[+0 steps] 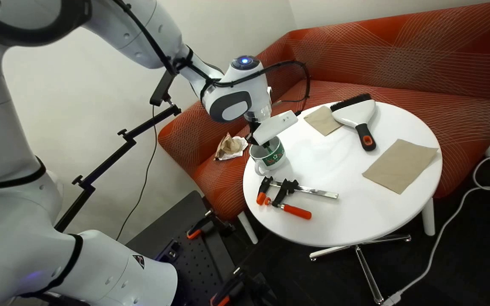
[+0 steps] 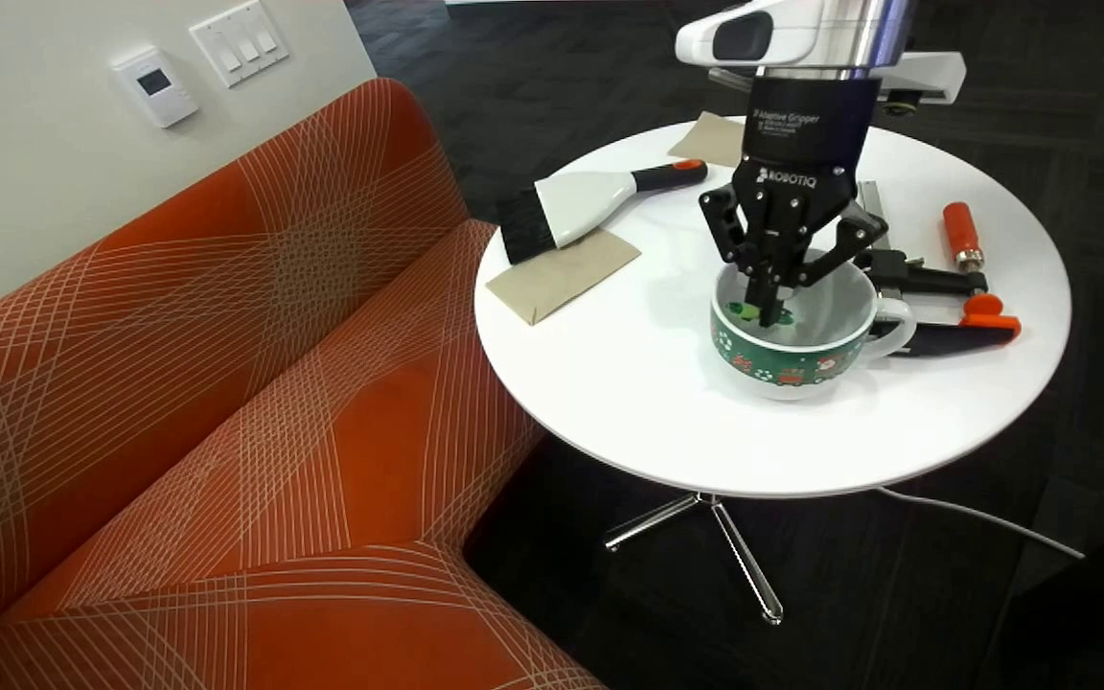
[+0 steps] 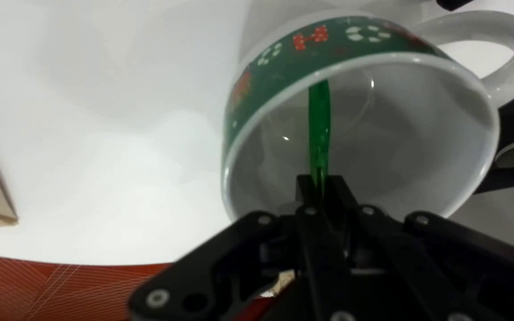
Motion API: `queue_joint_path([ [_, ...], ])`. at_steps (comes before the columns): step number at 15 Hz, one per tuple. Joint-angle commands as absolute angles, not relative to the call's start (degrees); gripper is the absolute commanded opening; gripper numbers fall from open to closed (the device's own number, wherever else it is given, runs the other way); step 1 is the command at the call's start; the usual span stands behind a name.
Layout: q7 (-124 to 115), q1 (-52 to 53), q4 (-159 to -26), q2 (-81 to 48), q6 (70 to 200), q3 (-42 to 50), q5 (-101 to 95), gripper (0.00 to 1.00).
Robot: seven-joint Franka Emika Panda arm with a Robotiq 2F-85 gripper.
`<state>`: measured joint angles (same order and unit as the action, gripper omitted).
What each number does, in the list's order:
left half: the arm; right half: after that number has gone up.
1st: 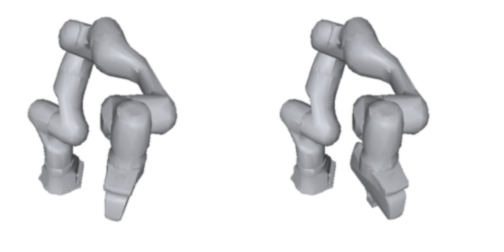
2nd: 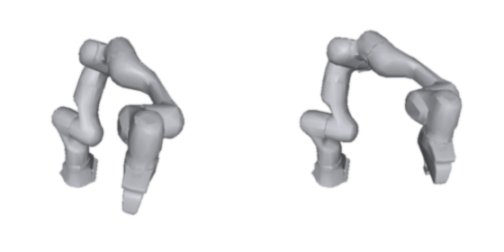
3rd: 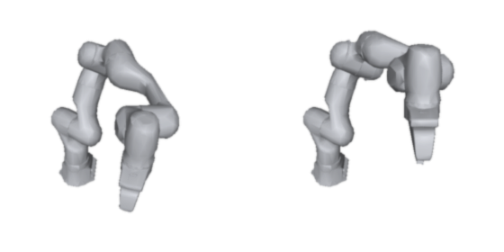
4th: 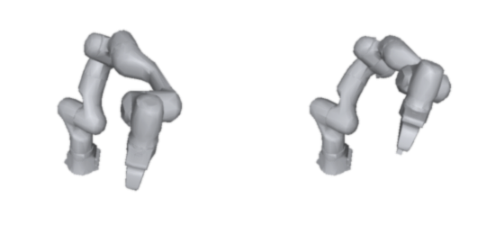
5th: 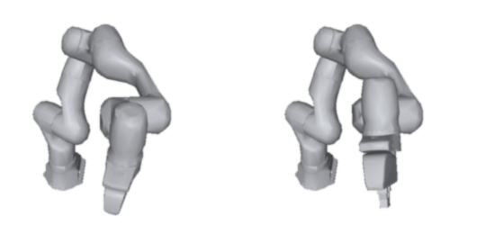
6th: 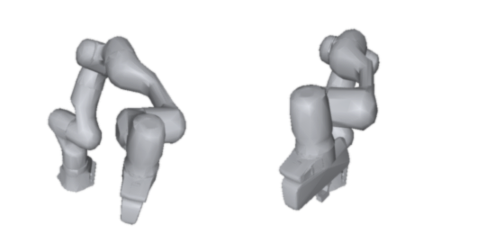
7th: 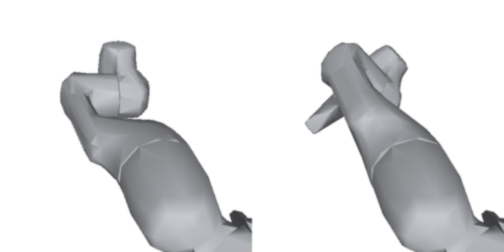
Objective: Pick up the pen from the mug cup and put it on the table.
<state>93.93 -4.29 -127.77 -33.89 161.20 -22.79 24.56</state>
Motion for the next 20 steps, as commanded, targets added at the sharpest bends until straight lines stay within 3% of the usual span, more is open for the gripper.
queue_joint_path([
  [1,90.2,-7.4,-135.2,-25.1,163.2,-26.7,24.5,0.03],
  [9,86.0,-8.6,-138.9,-14.1,171.6,-28.9,28.2,0.03],
  [12,76.9,-3.7,-137.6,-14.4,174.9,-21.3,20.0,0.03],
  [18,55.6,12.7,-130.3,-22.2,174.3,3.7,-3.6,0.03],
  [20,48.3,13.2,-126.6,-26.1,172.9,5.7,-10.3,0.03],
])
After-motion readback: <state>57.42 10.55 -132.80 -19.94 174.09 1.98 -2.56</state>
